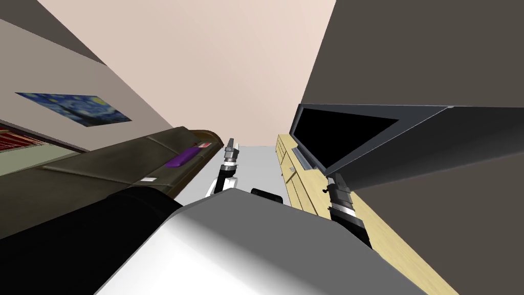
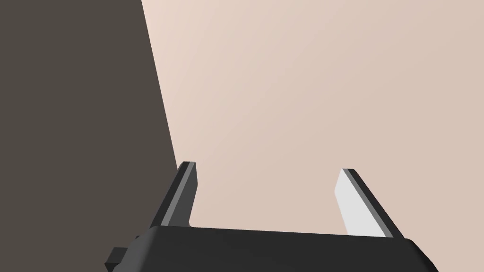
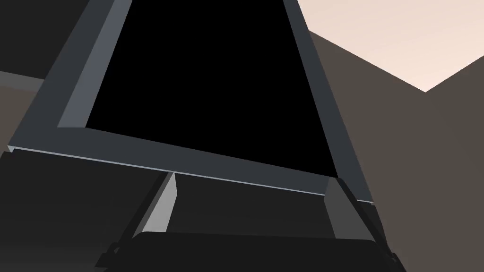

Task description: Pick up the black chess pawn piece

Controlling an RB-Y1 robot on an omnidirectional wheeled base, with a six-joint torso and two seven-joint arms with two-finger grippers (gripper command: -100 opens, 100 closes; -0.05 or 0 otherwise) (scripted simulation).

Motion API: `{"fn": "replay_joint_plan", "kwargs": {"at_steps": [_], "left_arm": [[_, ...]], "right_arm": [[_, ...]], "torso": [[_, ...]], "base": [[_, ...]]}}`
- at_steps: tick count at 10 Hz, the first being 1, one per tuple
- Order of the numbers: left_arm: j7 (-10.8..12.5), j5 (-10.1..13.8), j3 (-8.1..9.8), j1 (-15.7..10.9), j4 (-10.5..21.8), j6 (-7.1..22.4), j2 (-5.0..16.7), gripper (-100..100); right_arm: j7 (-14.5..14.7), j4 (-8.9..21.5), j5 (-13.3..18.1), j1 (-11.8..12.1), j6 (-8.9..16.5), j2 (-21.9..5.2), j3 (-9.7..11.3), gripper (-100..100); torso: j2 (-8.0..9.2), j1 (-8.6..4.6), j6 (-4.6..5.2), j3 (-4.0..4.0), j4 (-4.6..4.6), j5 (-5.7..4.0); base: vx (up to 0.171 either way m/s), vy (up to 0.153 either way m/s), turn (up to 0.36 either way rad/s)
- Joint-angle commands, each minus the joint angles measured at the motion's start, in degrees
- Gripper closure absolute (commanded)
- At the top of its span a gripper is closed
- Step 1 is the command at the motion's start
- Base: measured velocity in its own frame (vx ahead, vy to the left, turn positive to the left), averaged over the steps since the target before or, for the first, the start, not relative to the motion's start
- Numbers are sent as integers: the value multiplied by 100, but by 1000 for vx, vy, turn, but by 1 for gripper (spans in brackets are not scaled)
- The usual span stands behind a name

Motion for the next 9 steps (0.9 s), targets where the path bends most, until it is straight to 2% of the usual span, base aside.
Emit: {"fn": "replay_joint_plan", "kwargs": {"at_steps": [1, 2, 3, 5, 6, 7, 9], "left_arm": [[0, 0, 0, 0, 0, 0, 0, 0], [0, 0, 0, 0, 0, 0, 0, 0], [0, 0, 0, 1, 0, 0, 0, 0], [0, 0, 0, 1, 0, 0, 0, 0], [0, 0, 1, 1, 0, 0, 0, 0], [0, 0, 0, 0, 0, 0, 0, 0], [0, 0, 0, 0, 0, 0, 0, 0]], "right_arm": [[230, 286, 44, 279, 74, -61, -90, -100], [230, 374, 44, 279, 74, -61, -90, -100], [381, 574, 68, 403, 136, -110, -160, -100], [381, 654, 68, 403, 136, -110, -160, -100], [534, 810, 90, 523, 196, -159, -227, -100], [534, 930, 90, 523, 196, -159, -227, -100], [844, 1420, 123, 742, 304, -264, -341, -100]], "torso": [[0, 0, 0, 0, 0, 0], [-3, 4, 0, -2, -1, 1], [-1, -2, 3, -1, 0, 1], [0, -4, 2, 0, 0, 0], [0, -13, 2, 0, 0, -2], [-2, -9, 0, -1, 0, -2], [-2, -6, 1, -1, 0, -1]], "base": [[18, 64, 208], [11, 46, 70], [5, 58, 112], [5, 30, 34], [11, 34, 120], [12, 31, 79], [22, 50, 186]]}}
